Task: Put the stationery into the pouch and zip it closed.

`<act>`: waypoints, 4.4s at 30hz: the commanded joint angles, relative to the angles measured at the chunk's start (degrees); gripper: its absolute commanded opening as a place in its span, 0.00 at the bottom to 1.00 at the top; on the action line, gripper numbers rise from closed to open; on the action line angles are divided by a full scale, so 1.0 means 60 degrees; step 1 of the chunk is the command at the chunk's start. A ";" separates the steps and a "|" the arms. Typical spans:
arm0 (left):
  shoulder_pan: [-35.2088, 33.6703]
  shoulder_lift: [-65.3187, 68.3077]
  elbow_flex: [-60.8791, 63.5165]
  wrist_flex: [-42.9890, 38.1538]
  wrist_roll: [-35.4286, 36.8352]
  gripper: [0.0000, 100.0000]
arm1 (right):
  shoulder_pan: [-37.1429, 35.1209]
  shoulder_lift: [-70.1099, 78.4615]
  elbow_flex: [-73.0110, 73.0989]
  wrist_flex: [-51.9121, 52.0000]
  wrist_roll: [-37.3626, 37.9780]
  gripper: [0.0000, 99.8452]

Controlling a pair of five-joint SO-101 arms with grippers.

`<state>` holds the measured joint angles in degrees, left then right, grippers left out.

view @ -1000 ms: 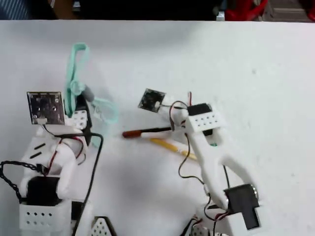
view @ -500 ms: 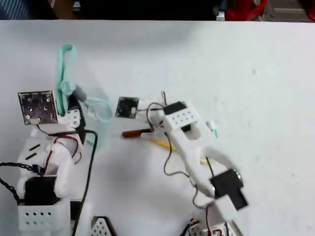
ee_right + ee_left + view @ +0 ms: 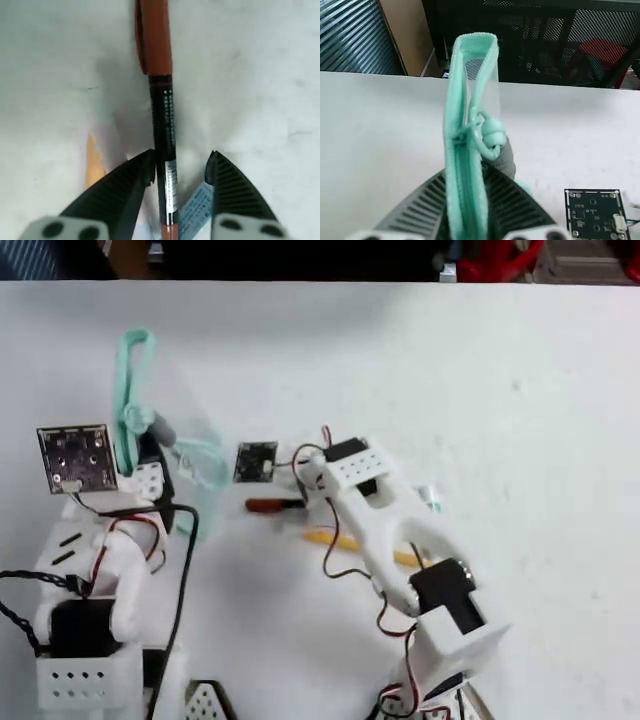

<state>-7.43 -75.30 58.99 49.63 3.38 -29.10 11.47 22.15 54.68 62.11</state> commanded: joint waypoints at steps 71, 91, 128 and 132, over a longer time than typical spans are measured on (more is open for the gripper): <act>0.3744 0.0227 0.0689 -0.2051 -0.0440 0.02 | -0.0315 -0.3363 -0.7253 -0.1077 -1.0242 0.02; 0.3714 0.0227 0.0630 -0.2198 -0.0308 0.11 | -0.0447 -0.5429 -0.2916 -0.1077 -0.9407 0.30; 0.3436 0.0227 0.1597 -0.3106 -0.0645 0.02 | 0.3919 -0.1267 -0.9289 0.7363 -0.7751 0.22; 0.3451 0.0227 0.0835 -0.2154 -0.0645 0.02 | 0.4344 -0.1267 -0.7839 0.7363 -0.6696 0.22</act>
<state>13.23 -74.07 69.45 32.31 -0.04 -5.10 4.53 -28.92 98.55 18.59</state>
